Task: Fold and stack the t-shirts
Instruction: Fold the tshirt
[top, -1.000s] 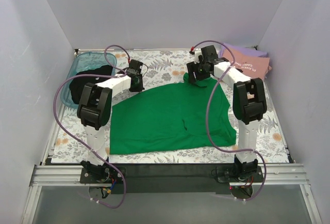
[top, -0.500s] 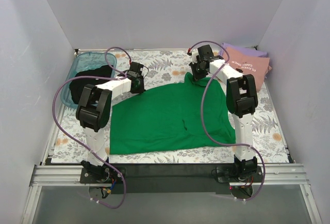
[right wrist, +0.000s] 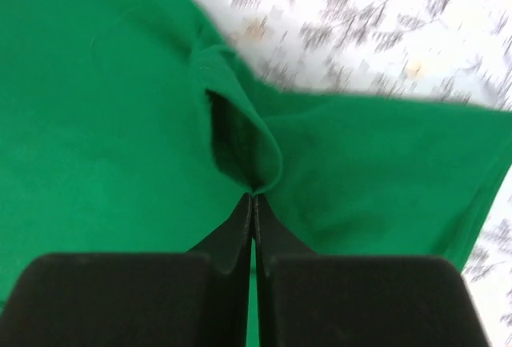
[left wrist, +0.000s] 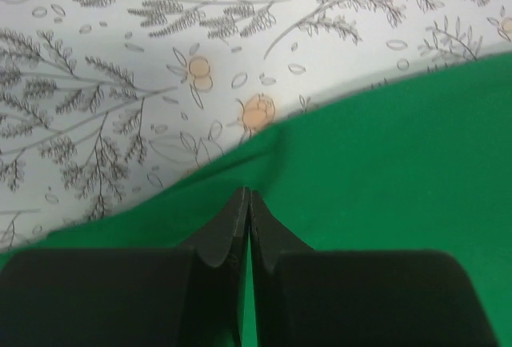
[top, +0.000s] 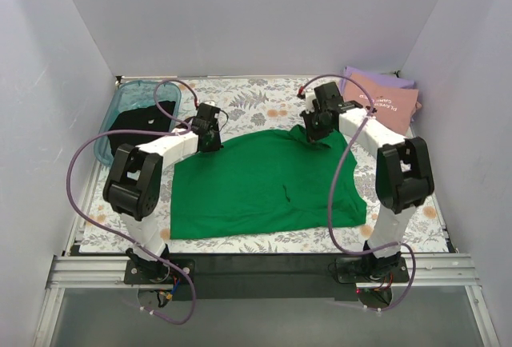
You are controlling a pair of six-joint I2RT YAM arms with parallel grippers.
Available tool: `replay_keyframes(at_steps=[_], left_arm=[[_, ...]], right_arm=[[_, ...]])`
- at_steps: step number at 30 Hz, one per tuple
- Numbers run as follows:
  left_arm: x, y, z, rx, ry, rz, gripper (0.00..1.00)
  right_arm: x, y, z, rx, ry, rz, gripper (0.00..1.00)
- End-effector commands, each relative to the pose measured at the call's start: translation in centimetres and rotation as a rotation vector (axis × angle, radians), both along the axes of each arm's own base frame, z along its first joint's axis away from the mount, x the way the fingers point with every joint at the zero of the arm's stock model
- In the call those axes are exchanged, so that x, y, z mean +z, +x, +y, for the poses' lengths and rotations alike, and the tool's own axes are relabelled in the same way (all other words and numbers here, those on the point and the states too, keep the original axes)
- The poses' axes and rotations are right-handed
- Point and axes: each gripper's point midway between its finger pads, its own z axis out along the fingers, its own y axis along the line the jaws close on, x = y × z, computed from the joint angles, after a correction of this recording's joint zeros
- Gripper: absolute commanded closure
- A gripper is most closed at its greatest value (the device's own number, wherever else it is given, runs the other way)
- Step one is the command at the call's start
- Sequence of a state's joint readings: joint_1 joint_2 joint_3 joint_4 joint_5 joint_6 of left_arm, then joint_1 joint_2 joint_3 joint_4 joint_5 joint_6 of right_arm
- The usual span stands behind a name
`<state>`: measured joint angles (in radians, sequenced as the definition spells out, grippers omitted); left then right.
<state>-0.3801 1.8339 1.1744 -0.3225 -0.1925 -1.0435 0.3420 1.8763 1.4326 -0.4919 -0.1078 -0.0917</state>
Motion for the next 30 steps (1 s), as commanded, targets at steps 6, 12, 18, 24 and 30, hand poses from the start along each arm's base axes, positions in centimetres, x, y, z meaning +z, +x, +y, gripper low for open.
replay_keyframes(at_steps=[6,12,18,24,30], left_arm=[[2.1,-2.6,-0.5,0.042,-0.039,-0.067,1.0],[2.7,-4.6,0.0,0.083,-0.053,-0.074,1.0],[3.6,-6.6,0.3,0.174,-0.109,-0.01,1.0],[4.9,-8.7,0.5,0.22,-0.172,0.004,0.79],[5.0,-9.3,1.4,0.267,-0.164,-0.001,0.46]], right_arm=[[0.6,-8.5,-1.6,-0.098,-0.01,0.046,0.99],[1.2,-13.5,-2.8,-0.123,-0.027,0.028,0.99],[-0.2,-18.3,-3.8,-0.145,-0.104,0.06,0.99],[-0.4,-21.6,-1.5,-0.064,-0.083,0.073,0.99],[-4.2,-24.7,-1.7,-0.084,-0.179,0.156,0.99]])
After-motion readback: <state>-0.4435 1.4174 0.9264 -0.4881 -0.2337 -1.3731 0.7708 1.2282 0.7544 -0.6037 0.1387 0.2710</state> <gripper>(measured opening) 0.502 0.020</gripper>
